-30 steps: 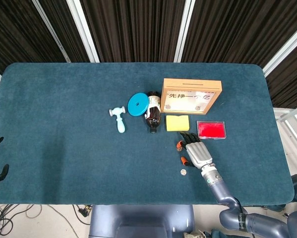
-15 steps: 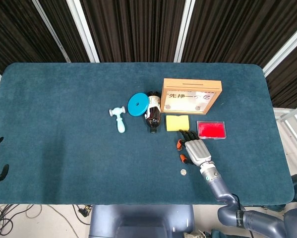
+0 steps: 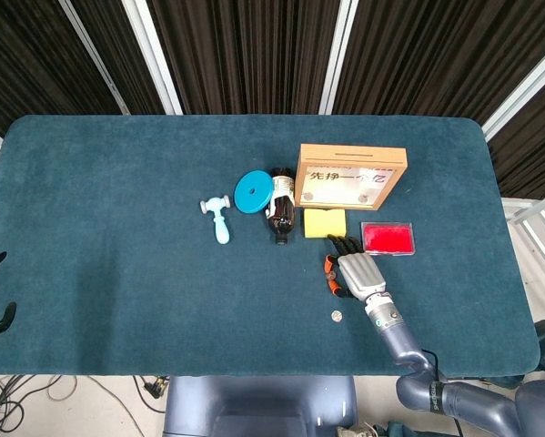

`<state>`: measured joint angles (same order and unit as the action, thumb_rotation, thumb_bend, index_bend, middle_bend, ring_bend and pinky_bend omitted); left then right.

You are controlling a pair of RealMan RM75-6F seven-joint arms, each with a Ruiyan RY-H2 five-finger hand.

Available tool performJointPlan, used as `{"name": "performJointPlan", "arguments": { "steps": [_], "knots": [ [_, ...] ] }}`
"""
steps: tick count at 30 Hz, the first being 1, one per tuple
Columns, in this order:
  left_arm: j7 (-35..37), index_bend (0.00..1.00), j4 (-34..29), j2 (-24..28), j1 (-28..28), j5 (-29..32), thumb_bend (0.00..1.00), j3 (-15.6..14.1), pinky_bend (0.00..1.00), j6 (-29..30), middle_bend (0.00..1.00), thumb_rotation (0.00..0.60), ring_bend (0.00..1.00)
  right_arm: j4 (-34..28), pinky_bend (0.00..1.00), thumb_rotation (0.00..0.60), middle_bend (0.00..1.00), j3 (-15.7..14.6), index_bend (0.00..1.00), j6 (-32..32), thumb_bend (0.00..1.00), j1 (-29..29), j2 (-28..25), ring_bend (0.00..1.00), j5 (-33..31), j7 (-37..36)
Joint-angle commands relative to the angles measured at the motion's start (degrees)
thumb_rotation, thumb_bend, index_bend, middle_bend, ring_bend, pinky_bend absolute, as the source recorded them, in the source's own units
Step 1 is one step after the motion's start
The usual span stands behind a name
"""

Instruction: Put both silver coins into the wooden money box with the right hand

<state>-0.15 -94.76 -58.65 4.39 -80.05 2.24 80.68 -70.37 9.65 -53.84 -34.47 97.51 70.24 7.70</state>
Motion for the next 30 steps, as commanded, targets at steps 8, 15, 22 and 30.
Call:
{"name": "performJointPlan", "arguments": {
  "steps": [8,15,22,30],
  "knots": [
    [-0.1,0.06,-0.2,0.1,0.0,0.2,0.40,-0.1,0.00,-0.2,0.00,0.600,0.00,1.5,0.00,0.600,0.00,0.3,0.52,-0.3,0.48,-0.3,0.6,0.00,0.2,-0.9],
    [0.0,0.06,-0.3,0.2,0.0,0.3,0.40,-0.1,0.00,-0.3,0.00,0.600,0.00,2.8,0.00,0.600,0.00,0.5,0.53,-0.2,0.48,-0.6,1.0,0.00,0.4,-1.7],
    [0.1,0.06,-0.5,0.2,0.0,0.3,0.40,-0.1,0.00,-0.5,0.00,0.600,0.00,3.1,0.00,0.600,0.00,0.8,0.53,-0.6,0.48,-0.8,0.9,0.00,0.6,-1.9],
    [0.3,0.06,-0.6,0.3,0.0,0.4,0.40,-0.1,0.00,-0.6,0.00,0.600,0.00,2.8,0.00,0.600,0.00,0.9,0.53,-0.6,0.48,-0.8,0.5,0.00,0.2,-1.6]
  ]
}}
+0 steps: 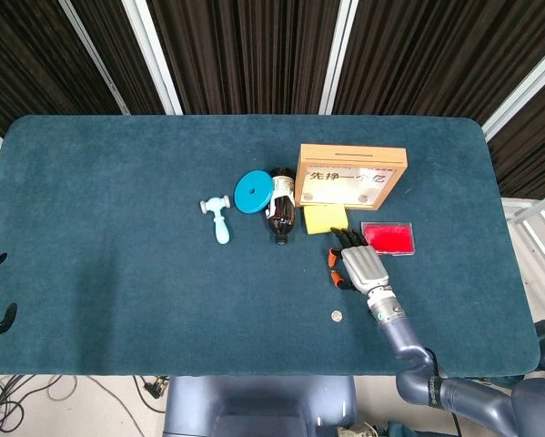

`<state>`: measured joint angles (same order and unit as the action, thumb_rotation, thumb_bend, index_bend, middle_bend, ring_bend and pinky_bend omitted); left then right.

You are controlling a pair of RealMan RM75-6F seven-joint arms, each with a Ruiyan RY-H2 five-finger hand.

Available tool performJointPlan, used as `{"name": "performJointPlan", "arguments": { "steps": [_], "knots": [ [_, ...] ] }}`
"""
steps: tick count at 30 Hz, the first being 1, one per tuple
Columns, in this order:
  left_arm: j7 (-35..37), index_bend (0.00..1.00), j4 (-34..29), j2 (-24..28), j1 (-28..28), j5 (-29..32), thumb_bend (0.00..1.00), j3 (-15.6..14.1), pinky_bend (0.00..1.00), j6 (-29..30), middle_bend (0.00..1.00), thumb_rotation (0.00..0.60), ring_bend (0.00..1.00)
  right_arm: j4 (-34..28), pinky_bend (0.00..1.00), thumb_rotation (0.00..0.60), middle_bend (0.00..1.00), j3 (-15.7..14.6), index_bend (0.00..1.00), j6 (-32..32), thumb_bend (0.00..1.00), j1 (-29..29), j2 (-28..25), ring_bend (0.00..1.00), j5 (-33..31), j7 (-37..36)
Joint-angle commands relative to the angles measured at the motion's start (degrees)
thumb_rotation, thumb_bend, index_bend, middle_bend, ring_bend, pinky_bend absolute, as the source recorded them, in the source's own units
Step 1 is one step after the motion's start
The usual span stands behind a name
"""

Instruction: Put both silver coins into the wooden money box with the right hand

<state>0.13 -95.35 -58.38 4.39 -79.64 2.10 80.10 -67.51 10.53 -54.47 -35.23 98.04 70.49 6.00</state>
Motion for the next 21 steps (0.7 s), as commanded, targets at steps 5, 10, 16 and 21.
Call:
{"name": "performJointPlan", "arguments": {
  "steps": [5,10,16,21],
  "knots": [
    [0.1,0.06,-0.1,0.1,0.0,0.1,0.40,0.0,0.00,-0.1,0.00,0.600,0.00,-0.2,0.00,0.600,0.00,-0.1,0.55,0.3,0.48,0.0,-0.1,0.00,-0.3,0.2],
    [0.2,0.06,-0.4,0.1,0.0,0.4,0.40,0.0,0.00,-0.2,0.00,0.600,0.00,0.0,0.00,0.600,0.00,-0.2,0.57,0.4,0.49,-0.1,0.0,0.00,-0.5,0.3],
    [0.0,0.07,-0.4,0.2,0.0,0.5,0.40,0.0,0.00,-0.3,0.00,0.600,0.00,0.4,0.00,0.600,0.00,-0.2,0.57,0.6,0.51,-0.2,0.3,0.00,-0.6,0.3],
    [0.0,0.06,-0.5,0.2,0.0,0.5,0.40,0.0,0.00,-0.3,0.00,0.600,0.00,0.5,0.00,0.600,0.00,-0.2,0.58,0.5,0.52,-0.2,0.3,0.00,-0.6,0.4]
  ]
}}
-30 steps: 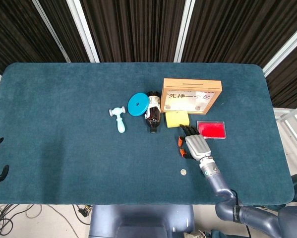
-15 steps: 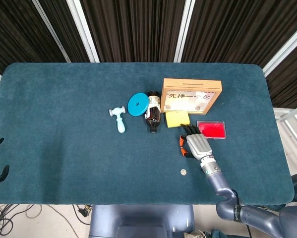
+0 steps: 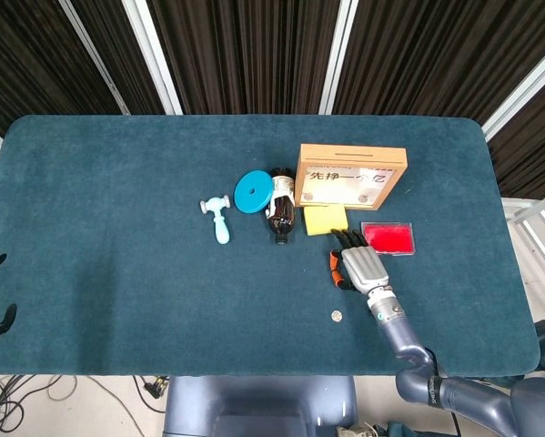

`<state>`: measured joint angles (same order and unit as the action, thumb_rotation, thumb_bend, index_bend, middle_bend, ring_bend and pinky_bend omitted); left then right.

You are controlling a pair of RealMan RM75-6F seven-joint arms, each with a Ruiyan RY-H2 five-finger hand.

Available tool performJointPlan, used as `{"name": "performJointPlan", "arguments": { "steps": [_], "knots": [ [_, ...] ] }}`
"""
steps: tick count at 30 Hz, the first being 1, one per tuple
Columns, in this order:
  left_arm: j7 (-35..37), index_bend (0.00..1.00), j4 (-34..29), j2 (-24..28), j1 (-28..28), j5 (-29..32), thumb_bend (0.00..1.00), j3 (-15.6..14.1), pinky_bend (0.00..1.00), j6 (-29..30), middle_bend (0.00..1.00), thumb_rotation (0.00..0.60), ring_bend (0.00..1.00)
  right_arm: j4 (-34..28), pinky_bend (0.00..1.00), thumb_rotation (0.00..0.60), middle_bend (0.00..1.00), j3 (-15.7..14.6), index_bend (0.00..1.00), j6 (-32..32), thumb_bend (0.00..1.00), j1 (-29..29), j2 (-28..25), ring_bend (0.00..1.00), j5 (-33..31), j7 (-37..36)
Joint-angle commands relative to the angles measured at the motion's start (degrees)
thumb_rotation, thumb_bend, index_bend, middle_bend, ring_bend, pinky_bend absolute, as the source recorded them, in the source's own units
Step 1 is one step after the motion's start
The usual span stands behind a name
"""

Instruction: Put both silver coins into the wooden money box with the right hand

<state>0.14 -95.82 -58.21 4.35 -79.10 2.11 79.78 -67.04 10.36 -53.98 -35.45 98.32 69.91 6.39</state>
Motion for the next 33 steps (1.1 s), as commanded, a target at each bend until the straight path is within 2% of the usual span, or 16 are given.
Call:
{"name": "performJointPlan", "arguments": {
  "steps": [1,10,18,21,25,33],
  "knots": [
    [0.0,0.06,0.0,0.0,0.0,0.0,0.40,0.0,0.00,0.0,0.00,0.600,0.00,0.1,0.00,0.600,0.01,0.0,0.58,0.0,0.52,0.0,0.0,0.00,0.0,0.2],
    [0.3,0.06,-0.4,0.0,-0.1,0.5,0.40,0.1,0.00,-0.1,0.00,0.600,0.00,-1.3,0.00,0.600,0.01,0.6,0.66,-0.5,0.55,0.2,-1.2,0.00,-0.6,0.2],
    [0.3,0.06,-0.5,0.0,-0.2,0.5,0.40,0.1,0.00,-0.1,0.00,0.600,0.00,-9.4,0.00,0.600,0.01,2.0,0.69,-4.5,0.55,1.6,-6.6,0.00,0.8,-0.4],
    [0.3,0.06,-0.5,0.0,-0.2,0.6,0.40,0.1,0.00,-0.1,0.00,0.600,0.00,-13.3,0.00,0.600,0.01,3.1,0.69,-8.3,0.55,2.5,-10.0,0.00,2.0,2.0],
    [0.5,0.06,-0.7,-0.1,-0.3,0.6,0.40,0.2,0.00,0.1,0.00,0.600,0.00,-19.0,0.00,0.600,0.01,6.0,0.69,-13.4,0.55,3.6,-14.5,0.00,1.8,5.5],
    [0.4,0.06,-0.7,-0.2,-0.3,0.8,0.40,0.2,0.00,0.1,0.00,0.600,0.00,-26.8,0.00,0.600,0.01,10.8,0.70,-16.9,0.55,3.7,-22.0,0.00,0.5,9.4]
  ]
}}
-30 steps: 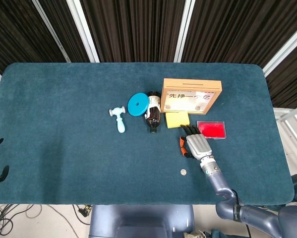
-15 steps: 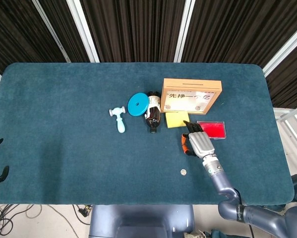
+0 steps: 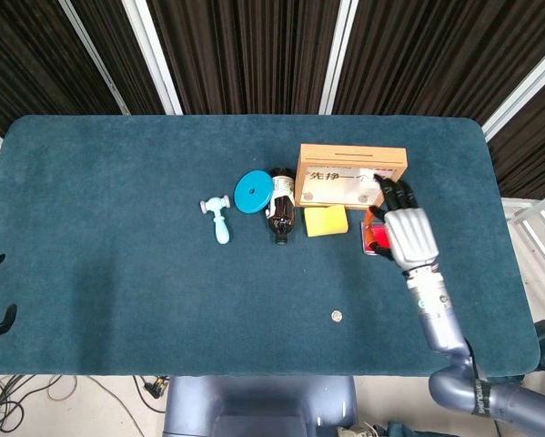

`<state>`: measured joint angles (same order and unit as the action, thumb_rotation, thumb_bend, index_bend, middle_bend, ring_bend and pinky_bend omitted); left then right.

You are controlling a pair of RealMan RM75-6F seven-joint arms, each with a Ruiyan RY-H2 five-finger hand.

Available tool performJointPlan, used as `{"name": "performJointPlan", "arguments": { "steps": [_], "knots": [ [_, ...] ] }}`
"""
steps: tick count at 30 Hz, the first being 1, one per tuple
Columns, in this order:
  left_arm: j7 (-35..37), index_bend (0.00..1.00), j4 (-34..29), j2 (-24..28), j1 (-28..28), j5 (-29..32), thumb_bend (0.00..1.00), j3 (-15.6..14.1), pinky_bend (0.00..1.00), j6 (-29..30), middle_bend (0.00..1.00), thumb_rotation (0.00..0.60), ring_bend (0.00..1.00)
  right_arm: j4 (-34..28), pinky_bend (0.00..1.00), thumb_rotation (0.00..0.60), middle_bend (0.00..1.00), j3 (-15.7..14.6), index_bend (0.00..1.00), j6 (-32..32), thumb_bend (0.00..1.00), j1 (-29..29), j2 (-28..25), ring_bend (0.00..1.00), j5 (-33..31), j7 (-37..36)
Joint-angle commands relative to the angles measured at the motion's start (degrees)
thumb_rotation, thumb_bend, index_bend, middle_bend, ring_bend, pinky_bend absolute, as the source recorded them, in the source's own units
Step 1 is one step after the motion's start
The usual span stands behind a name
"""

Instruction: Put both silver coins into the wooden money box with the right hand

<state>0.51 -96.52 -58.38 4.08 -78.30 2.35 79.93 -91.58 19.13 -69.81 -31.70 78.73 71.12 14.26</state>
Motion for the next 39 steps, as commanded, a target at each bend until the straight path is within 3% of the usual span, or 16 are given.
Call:
{"name": "performJointPlan", "arguments": {
  "steps": [1,8,14,21,24,32,39],
  "knots": [
    [0.0,0.06,0.0,0.0,0.0,0.0,0.40,0.0,0.00,-0.1,0.00,0.600,0.00,-2.6,0.00,0.600,0.01,2.5,0.70,-1.1,0.55,-0.2,-3.0,0.00,-0.9,1.8],
    [0.2,0.06,0.1,0.0,0.1,0.5,0.40,0.2,0.00,-0.4,0.00,0.600,0.00,-2.4,0.00,0.600,0.01,7.5,0.70,2.5,0.55,-4.2,-6.7,0.00,-5.8,4.6],
    [-0.2,0.06,0.2,-0.3,0.3,2.3,0.40,0.8,0.00,-1.0,0.00,0.600,0.00,1.9,0.00,0.600,0.01,11.7,0.70,11.1,0.55,-10.5,-9.1,0.00,-15.1,7.1],
    [-2.8,0.06,-0.3,-1.1,0.7,5.9,0.40,1.6,0.00,-2.1,0.00,0.600,0.00,3.3,0.00,0.600,0.01,13.7,0.70,21.0,0.55,-17.0,-13.4,0.00,-28.1,11.1],
    [-4.0,0.06,-0.6,-1.4,0.9,7.5,0.40,1.9,0.00,-2.6,0.00,0.600,0.00,5.0,0.00,0.600,0.01,13.0,0.70,24.0,0.55,-20.1,-14.7,0.00,-33.8,14.1],
    [-5.3,0.06,-1.5,-1.4,1.3,11.3,0.40,2.6,0.00,-4.3,0.00,0.600,0.00,10.4,0.00,0.600,0.01,9.6,0.70,24.6,0.55,-27.4,-13.2,0.00,-44.2,20.8],
    [-5.2,0.06,-1.8,-1.1,1.8,12.6,0.40,2.9,0.00,-5.6,0.00,0.600,0.00,17.2,0.00,0.600,0.01,6.3,0.70,26.2,0.55,-31.9,-9.8,0.00,-49.5,23.3]
  ]
}}
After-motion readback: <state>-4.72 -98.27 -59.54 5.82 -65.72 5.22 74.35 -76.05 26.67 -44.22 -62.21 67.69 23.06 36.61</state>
